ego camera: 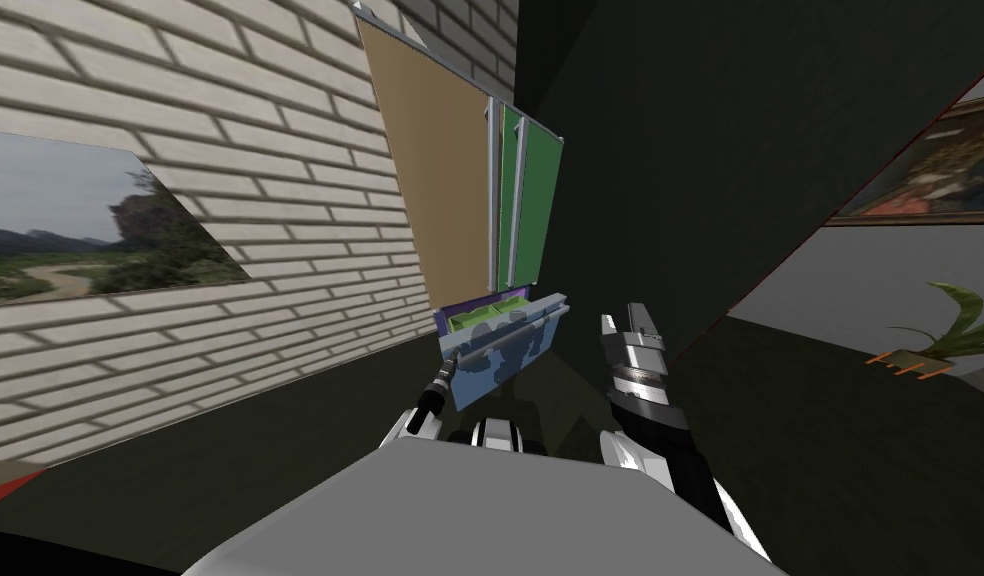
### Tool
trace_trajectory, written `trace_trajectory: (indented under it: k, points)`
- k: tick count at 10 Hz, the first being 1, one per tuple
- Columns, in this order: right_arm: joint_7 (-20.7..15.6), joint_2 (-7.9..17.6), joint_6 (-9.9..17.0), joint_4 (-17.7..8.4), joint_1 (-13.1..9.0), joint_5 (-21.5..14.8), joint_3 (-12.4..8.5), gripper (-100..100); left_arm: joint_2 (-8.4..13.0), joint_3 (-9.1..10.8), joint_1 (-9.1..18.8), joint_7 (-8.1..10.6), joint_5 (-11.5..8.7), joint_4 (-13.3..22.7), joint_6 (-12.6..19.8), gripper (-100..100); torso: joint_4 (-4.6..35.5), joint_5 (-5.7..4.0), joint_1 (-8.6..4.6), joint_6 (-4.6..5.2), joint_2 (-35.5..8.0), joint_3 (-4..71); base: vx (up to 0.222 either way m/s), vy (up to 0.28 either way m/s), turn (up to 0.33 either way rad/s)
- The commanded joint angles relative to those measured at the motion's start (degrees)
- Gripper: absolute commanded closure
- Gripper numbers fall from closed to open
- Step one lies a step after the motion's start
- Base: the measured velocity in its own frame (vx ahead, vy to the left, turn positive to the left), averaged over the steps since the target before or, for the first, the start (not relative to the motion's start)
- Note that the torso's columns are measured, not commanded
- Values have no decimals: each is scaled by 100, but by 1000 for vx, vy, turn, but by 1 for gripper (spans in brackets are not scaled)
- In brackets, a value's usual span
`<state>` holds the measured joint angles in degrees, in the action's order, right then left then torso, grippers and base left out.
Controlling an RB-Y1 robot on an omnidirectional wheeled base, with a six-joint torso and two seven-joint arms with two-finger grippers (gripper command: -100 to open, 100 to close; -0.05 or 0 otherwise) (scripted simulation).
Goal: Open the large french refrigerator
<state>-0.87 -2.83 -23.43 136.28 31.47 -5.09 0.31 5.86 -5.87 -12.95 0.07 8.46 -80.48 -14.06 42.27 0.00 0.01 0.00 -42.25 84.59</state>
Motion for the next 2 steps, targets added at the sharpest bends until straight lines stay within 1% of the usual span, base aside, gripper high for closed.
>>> trace_trajectory:
  k: [1, 2]
  points:
    - [0, 0, 0, 0, 0, 0, 0, 0, 0, 0, 0, 0, 0, 0, 0, 0, 1, 0, -1, 0, -3, -2, 0, 0, 0]
    - [0, 0, 0, 0, 0, 0, 0, 0, 0, 0, 0, 0, 0, 0, 0, 0, 1, 0, -1, 0, -5, -3, 0, 0, 0]
